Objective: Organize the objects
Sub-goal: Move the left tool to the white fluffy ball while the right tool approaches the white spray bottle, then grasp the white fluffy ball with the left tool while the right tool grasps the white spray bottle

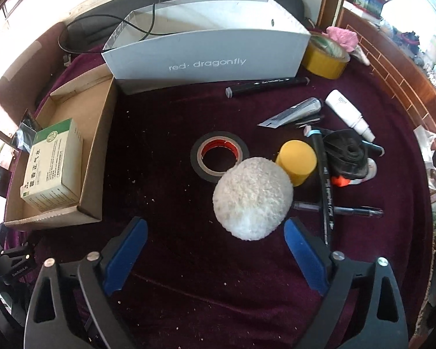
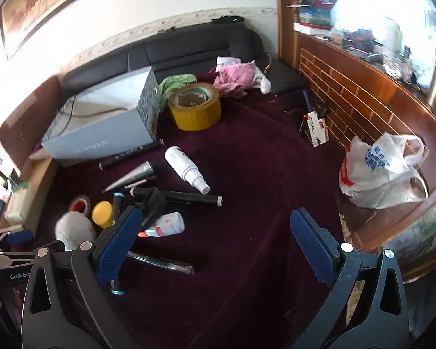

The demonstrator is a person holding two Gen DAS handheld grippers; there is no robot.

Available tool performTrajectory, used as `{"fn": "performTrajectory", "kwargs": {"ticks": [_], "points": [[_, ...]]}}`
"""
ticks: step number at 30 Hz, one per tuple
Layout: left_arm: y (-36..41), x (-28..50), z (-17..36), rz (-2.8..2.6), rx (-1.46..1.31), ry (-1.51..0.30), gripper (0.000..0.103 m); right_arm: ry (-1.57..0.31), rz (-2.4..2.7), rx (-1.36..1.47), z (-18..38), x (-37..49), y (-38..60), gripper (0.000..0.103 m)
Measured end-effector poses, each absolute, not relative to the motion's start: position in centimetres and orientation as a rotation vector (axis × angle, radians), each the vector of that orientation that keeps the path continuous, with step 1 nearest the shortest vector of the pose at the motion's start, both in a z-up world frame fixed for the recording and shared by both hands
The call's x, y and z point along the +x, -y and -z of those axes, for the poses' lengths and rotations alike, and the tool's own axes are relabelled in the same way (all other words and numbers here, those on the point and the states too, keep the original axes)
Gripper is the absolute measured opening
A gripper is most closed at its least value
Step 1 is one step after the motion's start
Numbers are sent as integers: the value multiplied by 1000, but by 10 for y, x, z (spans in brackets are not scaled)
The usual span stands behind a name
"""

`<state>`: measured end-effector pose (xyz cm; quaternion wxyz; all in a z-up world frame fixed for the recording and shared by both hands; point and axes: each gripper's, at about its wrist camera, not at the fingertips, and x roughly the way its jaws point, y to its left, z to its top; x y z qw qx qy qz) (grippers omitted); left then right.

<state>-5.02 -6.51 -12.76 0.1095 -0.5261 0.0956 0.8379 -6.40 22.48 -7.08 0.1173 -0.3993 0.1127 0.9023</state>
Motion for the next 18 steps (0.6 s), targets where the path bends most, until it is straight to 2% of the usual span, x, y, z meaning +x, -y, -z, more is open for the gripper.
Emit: {"fn": "performTrajectory", "kwargs": {"ticks": [5,13,16,18], "points": [[66,-57,132,-2460,-1537,-246,93,-344,-2663,-1237,85,-97,-229,102],[53,-64,140,-2438,-1510,-206,93,-204,-2685,-1371,111,-162,-220,102],[49,-66,142,-2419,-1505,-201,89,-162,-2674,-1433,125,-184,-220,97],[47,-67,144,-2401,-1498,-189,83,-143,-2670,-1471,133,-196,-218,96]]}}
